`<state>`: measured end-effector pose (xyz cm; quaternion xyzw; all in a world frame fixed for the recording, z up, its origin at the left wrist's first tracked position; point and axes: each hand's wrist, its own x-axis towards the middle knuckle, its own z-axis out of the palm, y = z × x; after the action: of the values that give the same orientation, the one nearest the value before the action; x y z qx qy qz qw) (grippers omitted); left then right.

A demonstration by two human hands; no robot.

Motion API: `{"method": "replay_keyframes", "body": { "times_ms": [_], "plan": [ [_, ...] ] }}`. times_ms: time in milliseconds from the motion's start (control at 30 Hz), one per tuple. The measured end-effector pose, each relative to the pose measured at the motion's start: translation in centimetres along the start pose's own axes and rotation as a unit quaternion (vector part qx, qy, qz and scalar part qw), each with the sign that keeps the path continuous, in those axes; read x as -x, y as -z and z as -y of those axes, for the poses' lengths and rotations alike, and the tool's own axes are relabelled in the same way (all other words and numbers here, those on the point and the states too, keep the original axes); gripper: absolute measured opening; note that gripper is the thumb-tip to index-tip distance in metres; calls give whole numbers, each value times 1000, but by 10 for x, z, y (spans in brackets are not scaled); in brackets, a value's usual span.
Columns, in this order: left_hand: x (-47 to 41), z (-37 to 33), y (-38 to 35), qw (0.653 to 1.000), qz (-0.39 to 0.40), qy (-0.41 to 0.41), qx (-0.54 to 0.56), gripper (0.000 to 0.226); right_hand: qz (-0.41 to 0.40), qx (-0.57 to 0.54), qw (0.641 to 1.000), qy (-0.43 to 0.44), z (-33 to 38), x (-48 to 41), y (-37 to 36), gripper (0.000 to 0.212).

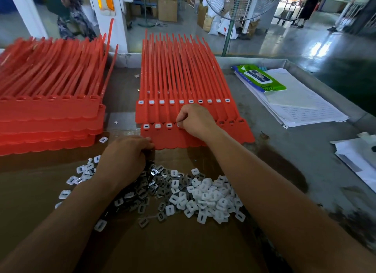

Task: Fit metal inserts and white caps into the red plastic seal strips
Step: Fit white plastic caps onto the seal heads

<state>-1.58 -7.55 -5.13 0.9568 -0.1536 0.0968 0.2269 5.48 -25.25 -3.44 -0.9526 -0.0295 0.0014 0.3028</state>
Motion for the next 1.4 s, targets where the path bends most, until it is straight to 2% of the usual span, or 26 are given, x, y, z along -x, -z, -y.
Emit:
{"method": "replay_keyframes", "body": {
  "times_ms": [333, 433, 733, 1067, 1133, 1267, 1400],
  "plan": [
    [0, -1, 1, 1000, 2, 2, -4, 39, 5, -1, 998, -56, 3, -11, -1, 13],
    [0, -2, 1, 1000, 3, -1, -1, 39, 0, -1, 998, -58, 2, -13, 0, 7],
    [0, -1, 1, 1000, 7, 8, 1, 40, 18, 0, 994, -109, 3, -22, 0, 30],
    [1, 0, 0, 1000, 2, 7, -4, 39, 13, -4, 994, -112, 4, -20, -1, 31],
    [1, -1, 0, 1000, 1, 5, -2, 39, 8, -9, 994, -108, 2, -19, -2, 28],
    [1, -1, 0, 1000, 2, 3, -3, 38, 4, -7, 997, -75, -1, -14, -2, 7],
    [1, -1, 0, 1000, -1, 6, 0, 38, -23, 10, 999, -24, -3, -6, -5, 4]
  ]
}}
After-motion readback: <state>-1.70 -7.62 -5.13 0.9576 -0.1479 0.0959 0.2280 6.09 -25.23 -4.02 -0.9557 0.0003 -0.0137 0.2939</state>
